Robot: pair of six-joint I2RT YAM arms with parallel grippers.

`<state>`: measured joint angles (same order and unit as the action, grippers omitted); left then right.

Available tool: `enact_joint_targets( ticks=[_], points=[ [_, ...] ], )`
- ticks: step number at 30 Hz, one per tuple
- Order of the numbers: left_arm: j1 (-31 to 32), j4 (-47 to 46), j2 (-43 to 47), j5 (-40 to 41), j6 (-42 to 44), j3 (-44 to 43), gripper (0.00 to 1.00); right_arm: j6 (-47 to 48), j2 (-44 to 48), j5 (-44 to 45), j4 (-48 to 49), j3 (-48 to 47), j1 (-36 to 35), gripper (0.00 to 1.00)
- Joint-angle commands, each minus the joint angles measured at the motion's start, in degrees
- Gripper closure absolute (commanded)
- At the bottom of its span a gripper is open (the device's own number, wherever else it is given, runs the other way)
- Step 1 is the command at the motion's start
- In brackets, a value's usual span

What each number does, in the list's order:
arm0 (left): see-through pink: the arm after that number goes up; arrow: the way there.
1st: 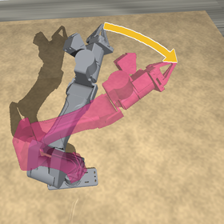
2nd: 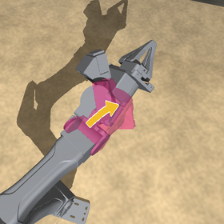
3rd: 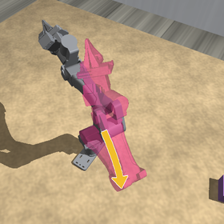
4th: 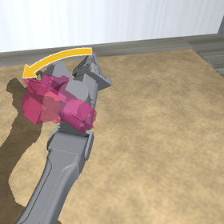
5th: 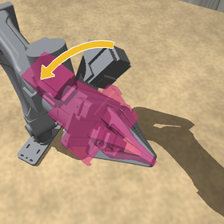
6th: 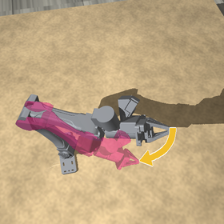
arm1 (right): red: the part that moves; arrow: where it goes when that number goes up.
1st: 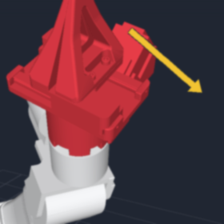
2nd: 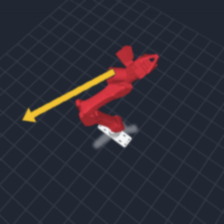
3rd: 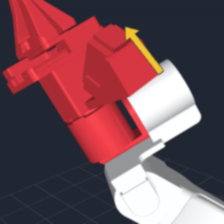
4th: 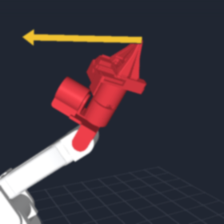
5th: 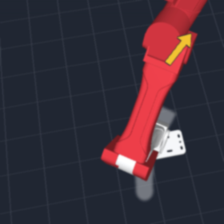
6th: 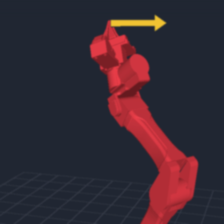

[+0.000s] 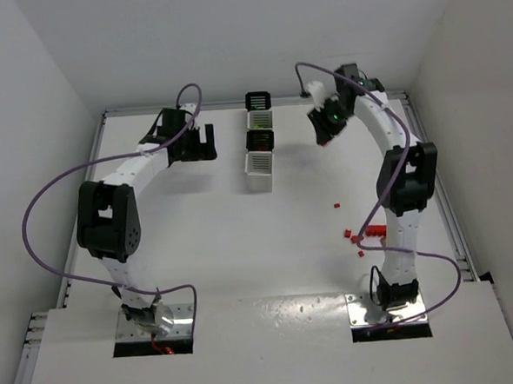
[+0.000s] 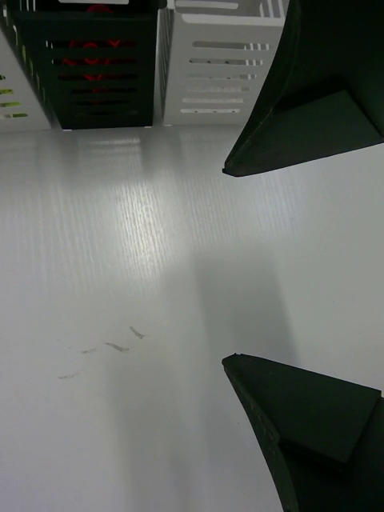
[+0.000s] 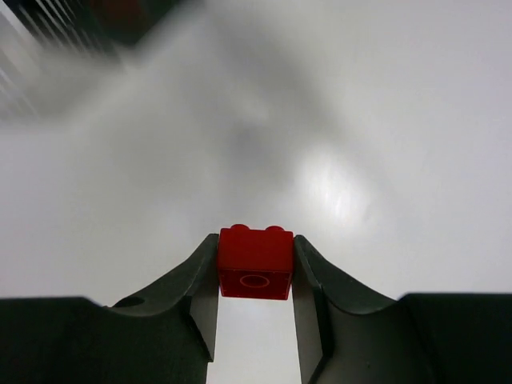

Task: Sort the legos into containers by color

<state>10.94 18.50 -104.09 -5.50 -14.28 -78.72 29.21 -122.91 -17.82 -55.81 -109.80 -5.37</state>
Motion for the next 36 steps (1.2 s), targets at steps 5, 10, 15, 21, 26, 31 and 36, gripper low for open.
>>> enact_joint_targets(
  ticks=[5,10,15,21,26,31,36],
  points=[
    [-0.3,-3.03,5.04,1.27,-1.98,1.63,0.0,-17.52,-0.39,-13.82,21.44,-11.91,-11.14,0.95],
    [-0.3,-2.51,5.04,1.01,-1.27,1.64,0.0,-18.05,-6.73,-15.74,16.7,-19.4,-14.4,0.95],
    [-0.3,-1.37,5.04,-0.91,1.62,-0.38,0.0,-18.05,-8.21,-14.35,18.82,-18.34,-16.69,0.95],
    [-0.3,-1.36,5.04,-4.08,2.86,-0.38,0.0,-18.05,-10.15,-11.98,18.81,-19.49,-18.54,0.85],
    [-0.3,-1.36,5.04,-6.02,3.91,-0.38,0.0,-17.52,-9.54,-11.44,18.28,-17.21,-18.54,0.45],
    [-0.3,-3.38,6.27,-11.63,4.53,-0.13,0.0,-20.6,-5.77,-8.2,21.18,-13.43,-18.54,0.34],
    [0.3,-10.48,10.39,-18.31,2.34,4.79,0.0,-25.41,-0.24,-2.77,22.67,-7.21,-16.87,0.33]
  ],
)
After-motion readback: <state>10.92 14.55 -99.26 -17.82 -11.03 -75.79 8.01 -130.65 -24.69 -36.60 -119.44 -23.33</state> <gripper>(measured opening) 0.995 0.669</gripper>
